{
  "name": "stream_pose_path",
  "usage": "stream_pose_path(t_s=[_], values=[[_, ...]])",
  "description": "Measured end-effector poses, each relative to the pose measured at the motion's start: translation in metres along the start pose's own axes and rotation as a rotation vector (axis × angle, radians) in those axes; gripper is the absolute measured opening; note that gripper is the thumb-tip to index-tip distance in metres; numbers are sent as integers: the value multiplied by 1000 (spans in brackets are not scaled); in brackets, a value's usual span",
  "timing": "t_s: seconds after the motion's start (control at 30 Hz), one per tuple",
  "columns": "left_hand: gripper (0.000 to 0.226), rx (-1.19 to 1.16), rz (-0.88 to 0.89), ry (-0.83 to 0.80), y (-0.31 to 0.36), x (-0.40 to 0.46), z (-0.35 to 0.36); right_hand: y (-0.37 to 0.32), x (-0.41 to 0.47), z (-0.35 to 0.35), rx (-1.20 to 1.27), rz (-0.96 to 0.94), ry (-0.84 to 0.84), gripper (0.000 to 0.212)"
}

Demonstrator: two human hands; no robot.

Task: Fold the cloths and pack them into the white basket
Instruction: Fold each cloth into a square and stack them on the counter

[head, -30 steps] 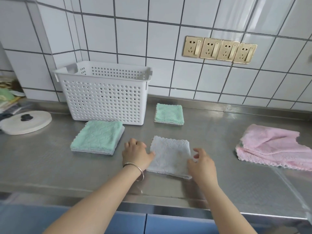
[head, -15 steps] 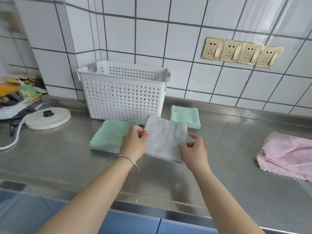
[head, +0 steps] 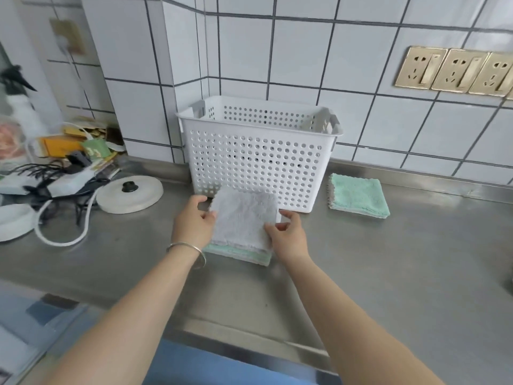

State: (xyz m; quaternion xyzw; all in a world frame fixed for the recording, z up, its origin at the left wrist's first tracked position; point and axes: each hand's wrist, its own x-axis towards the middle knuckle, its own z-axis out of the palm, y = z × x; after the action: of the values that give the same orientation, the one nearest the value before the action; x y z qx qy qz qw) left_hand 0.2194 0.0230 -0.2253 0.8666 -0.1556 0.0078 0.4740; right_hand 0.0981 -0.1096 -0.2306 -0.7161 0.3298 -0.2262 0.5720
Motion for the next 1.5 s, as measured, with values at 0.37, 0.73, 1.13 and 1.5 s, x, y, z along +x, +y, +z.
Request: stream_pose_path(t_s=[0.37,0.73,1.13,1.5], values=[[38,379,418,75,-13,-2,8,2,0,16,-891,-461,93,54],[65,744,258,-532,-17,15,1,6,18,33,-934,-331,-286,60],[14,134,693,-415,118,-33,125,65,-20,-238,-833,-291,437,39],[39,208,1225,-637,257,-182,336,144,-31,-431,-1045,-62,811,33]])
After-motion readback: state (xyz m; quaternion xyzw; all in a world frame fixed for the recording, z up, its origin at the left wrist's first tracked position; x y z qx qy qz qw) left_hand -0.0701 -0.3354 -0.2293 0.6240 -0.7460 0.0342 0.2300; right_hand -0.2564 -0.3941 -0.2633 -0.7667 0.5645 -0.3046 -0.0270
